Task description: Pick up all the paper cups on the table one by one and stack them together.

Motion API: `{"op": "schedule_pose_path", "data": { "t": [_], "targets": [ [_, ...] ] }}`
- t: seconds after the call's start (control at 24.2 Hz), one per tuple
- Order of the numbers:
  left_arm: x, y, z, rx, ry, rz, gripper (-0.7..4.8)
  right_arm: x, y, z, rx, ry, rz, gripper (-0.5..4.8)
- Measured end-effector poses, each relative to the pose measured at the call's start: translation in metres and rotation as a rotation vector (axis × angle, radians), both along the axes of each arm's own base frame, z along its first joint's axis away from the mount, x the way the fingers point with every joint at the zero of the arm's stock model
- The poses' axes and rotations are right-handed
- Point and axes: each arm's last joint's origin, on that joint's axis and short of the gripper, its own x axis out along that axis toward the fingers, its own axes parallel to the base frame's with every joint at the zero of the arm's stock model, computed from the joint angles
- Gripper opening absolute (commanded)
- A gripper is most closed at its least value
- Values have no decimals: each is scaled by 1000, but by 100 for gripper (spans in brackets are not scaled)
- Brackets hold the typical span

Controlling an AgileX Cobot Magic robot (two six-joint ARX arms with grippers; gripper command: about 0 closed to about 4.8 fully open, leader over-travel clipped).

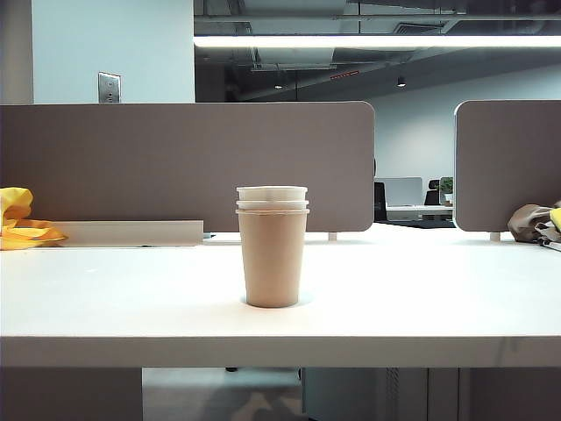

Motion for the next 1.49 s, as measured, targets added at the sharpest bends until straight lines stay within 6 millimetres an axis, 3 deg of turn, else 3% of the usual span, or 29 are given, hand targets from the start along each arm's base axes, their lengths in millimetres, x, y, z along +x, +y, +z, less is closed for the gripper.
{"op": "schedule_pose_path", "data": {
  "t": [0.21, 0.7, 0.95, 1.49],
  "targets": [
    [0, -1, 0, -10, 1, -42, -6, 0, 2, 0, 104, 21, 42, -1],
    [0, -1, 0, -4, 1, -34, -6, 0, 2, 0, 173, 38, 50, -1],
    [0, 0, 0, 97, -2, -26, -6, 0, -2, -2, 225, 56, -106, -1],
    [0, 0, 0, 108, -2, -28, -6, 0, -5, -3, 164, 47, -202, -1]
  ]
}}
